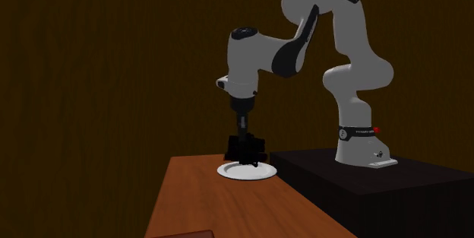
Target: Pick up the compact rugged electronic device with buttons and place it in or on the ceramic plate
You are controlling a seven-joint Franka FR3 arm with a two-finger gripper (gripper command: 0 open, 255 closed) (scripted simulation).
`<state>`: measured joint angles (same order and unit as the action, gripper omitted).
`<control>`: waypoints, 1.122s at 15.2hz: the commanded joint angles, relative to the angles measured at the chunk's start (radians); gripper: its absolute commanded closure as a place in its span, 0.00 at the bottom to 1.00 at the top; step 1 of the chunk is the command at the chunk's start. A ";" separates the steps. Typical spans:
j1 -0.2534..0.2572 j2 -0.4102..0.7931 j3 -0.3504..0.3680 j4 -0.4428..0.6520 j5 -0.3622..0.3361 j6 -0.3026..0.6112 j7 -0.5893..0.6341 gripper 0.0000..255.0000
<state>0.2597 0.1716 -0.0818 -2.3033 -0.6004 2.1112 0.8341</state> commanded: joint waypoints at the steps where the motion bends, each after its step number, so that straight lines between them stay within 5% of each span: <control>1: 0.001 0.018 0.000 -0.002 -0.005 0.017 0.014 1.00; 17: -0.045 0.158 0.033 0.007 -0.066 0.127 0.102 1.00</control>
<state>0.2178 0.2894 -0.0579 -2.2749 -0.7086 2.1977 0.9343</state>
